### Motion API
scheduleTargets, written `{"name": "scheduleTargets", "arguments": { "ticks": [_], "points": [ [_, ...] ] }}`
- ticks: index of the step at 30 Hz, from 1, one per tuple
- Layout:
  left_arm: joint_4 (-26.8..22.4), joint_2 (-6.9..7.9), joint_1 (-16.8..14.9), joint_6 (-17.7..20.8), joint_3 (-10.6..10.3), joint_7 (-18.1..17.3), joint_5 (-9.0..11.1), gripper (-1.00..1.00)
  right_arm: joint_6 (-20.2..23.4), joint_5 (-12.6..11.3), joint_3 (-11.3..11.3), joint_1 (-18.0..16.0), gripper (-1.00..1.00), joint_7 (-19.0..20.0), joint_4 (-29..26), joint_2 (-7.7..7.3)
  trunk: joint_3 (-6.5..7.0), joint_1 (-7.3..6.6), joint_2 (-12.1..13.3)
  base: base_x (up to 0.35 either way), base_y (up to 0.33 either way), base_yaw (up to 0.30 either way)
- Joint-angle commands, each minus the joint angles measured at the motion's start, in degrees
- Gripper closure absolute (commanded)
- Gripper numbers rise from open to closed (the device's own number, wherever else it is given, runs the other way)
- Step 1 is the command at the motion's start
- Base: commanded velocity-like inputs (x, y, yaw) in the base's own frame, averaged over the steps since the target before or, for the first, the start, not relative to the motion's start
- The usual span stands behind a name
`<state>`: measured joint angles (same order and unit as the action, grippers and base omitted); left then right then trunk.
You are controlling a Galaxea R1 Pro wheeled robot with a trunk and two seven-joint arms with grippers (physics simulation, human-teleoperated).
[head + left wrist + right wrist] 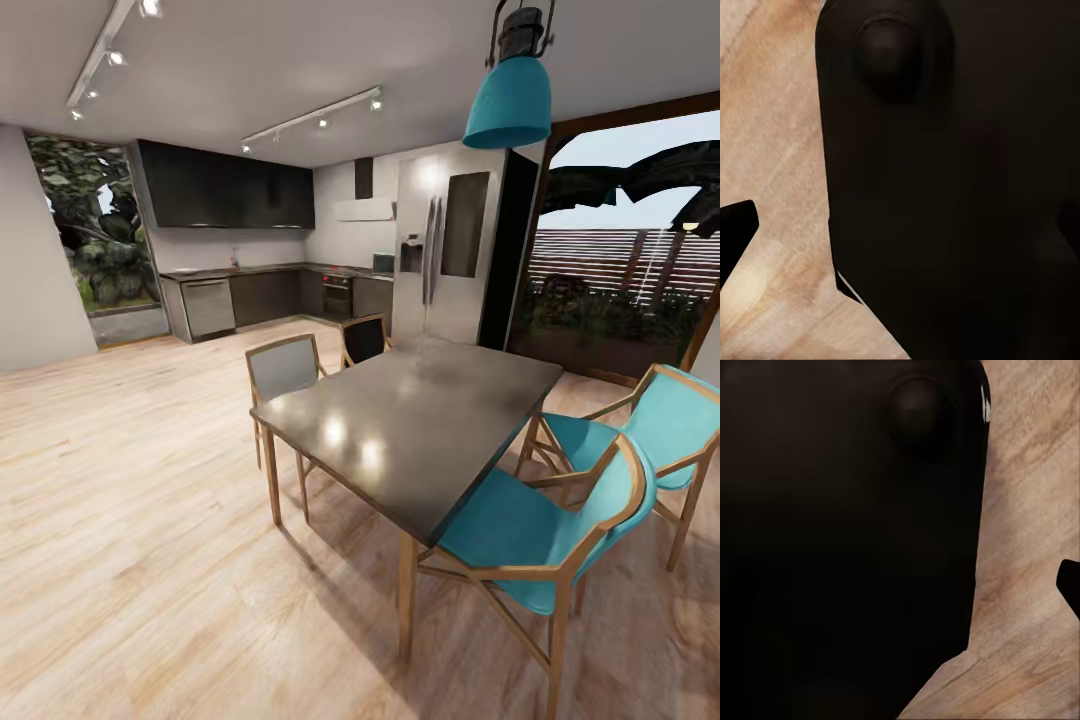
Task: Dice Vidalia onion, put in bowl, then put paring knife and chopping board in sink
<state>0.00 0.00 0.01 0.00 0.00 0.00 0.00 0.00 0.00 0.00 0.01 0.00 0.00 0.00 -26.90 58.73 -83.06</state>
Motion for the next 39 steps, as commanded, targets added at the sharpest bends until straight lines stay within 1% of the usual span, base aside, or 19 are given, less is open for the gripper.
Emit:
{"name": "scheduleTargets", "arguments": {
  "ticks": [1,3,9,17,31,32,39],
  "points": [
    [0.0,-0.18,0.1,-0.1,0.1,-0.2,0.2,-1.0,0.3,-0.1,0.1,0.0,-1.0,-0.2,-0.3,0.33,-0.03,0.0,0.0,0.0,0.0,0.0],
    [0.0,-0.18,0.1,-0.1,0.1,-0.2,0.2,-1.0,0.4,-0.1,0.1,0.0,-1.0,-0.2,-0.9,0.98,-0.03,0.0,0.0,0.0,0.0,0.0],
    [-0.1,-0.18,0.1,-0.1,0.1,-0.2,0.2,-1.0,0.0,0.1,0.1,0.0,-1.0,-0.1,-1.5,1.82,-0.03,0.0,0.0,0.0,0.0,0.0],
    [-0.3,-0.18,0.1,-0.2,0.2,-0.3,0.2,-1.0,-0.5,0.1,0.2,0.0,-1.0,-0.1,-1.7,1.91,-0.03,0.0,0.0,0.0,0.0,0.0],
    [-0.8,-0.25,0.1,-0.2,0.3,-0.2,0.1,-1.0,-5.0,0.1,0.1,0.0,-1.0,-0.2,-1.7,2.06,-0.03,0.0,0.0,0.0,0.0,0.0],
    [-0.9,-0.29,0.1,-0.2,0.3,-0.3,0.1,-1.0,-9.8,0.1,0.1,0.0,-1.0,-0.2,-1.7,2.12,-0.03,0.0,0.0,0.0,0.0,0.0],
    [-1.6,-0.18,0.1,-0.2,0.2,-0.2,-0.1,-1.0,-9.9,-0.3,0.1,0.0,-1.0,0.0,-1.7,2.49,-0.03,0.0,0.0,0.0,0.0,0.0]
  ]
}}
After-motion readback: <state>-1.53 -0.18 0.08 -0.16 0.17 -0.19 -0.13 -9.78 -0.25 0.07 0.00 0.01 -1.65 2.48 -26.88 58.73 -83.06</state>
